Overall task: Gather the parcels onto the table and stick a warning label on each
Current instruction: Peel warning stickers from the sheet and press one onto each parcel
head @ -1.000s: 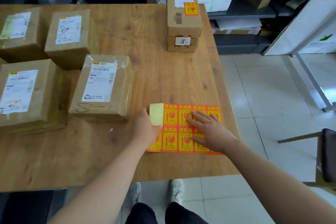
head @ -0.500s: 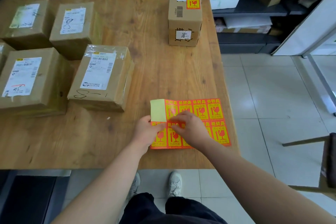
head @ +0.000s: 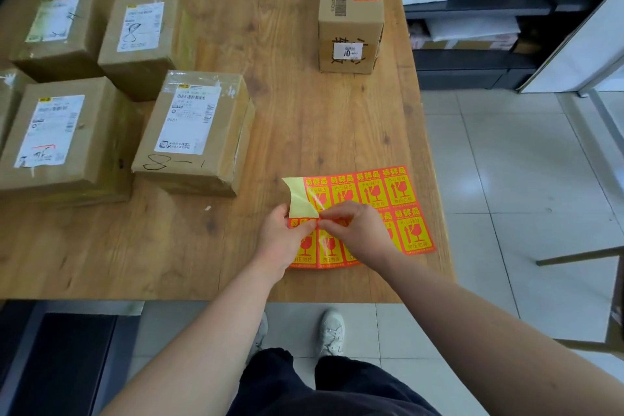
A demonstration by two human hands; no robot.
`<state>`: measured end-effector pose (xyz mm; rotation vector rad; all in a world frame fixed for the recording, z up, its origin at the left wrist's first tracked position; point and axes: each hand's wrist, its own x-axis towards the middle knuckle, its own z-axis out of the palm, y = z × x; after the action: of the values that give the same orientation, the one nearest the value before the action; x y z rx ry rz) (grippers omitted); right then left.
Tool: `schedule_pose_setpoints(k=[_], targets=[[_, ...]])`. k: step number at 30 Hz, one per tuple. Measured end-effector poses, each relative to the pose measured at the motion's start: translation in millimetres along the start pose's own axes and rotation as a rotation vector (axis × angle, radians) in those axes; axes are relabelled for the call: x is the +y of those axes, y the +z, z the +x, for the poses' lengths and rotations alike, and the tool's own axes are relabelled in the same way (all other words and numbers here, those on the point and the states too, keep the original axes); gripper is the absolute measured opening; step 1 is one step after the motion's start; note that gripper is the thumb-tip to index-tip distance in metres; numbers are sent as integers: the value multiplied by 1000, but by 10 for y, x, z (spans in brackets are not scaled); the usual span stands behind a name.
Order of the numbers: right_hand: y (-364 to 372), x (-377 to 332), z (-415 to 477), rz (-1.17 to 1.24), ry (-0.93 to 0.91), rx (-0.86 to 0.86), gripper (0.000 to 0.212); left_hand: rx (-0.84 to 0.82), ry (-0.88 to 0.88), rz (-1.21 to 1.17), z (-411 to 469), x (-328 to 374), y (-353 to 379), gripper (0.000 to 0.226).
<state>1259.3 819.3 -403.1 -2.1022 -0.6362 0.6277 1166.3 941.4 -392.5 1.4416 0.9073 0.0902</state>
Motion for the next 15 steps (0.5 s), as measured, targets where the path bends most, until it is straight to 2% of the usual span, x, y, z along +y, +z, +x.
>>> schedule_pose_setpoints(k=[15], targets=[[-13, 4, 79, -12, 44, 37, 9, -11, 24, 59, 65, -43, -40, 25]])
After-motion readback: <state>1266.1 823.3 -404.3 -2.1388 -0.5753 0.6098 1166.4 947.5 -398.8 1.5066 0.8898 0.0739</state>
